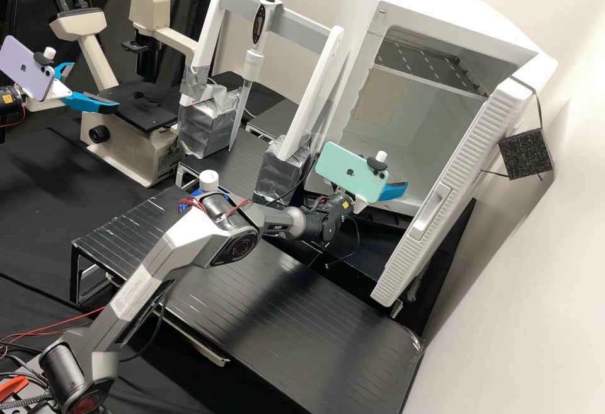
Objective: Move the petri dish to the incubator
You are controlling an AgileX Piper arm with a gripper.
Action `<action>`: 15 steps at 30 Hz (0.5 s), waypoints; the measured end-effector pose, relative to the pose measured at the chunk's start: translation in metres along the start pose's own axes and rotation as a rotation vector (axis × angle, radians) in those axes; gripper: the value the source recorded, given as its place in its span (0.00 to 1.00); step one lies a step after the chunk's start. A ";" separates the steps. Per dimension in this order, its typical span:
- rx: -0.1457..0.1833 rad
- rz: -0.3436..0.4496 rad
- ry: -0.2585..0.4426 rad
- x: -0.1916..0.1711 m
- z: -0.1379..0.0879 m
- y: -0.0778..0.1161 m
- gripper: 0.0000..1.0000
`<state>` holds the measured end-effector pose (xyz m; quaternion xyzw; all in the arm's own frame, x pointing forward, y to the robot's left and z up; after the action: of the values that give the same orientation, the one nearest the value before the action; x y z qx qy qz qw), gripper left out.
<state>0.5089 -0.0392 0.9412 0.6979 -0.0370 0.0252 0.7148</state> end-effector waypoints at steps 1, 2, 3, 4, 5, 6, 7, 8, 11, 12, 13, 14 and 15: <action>0.001 -0.001 0.001 -0.002 0.000 0.000 1.00; 0.001 0.003 0.002 -0.004 -0.001 0.003 1.00; 0.002 0.004 0.002 -0.007 -0.002 0.004 1.00; 0.000 0.004 -0.003 -0.009 -0.001 0.006 1.00; -0.001 0.001 -0.008 -0.012 -0.001 0.007 1.00; 0.000 0.000 -0.005 -0.016 -0.001 0.009 1.00; -0.003 -0.002 -0.009 -0.018 0.000 0.009 1.00; 0.000 0.000 -0.007 -0.022 0.001 0.012 1.00; 0.013 -0.011 -0.004 -0.031 0.002 0.015 1.00; 0.017 -0.010 -0.004 -0.035 0.003 0.017 1.00; 0.017 -0.010 0.000 -0.038 0.002 0.019 1.00; 0.019 -0.011 -0.001 -0.041 0.003 0.021 1.00; 0.021 -0.009 -0.001 -0.045 0.003 0.022 1.00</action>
<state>0.4619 -0.0406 0.9593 0.7054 -0.0341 0.0218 0.7076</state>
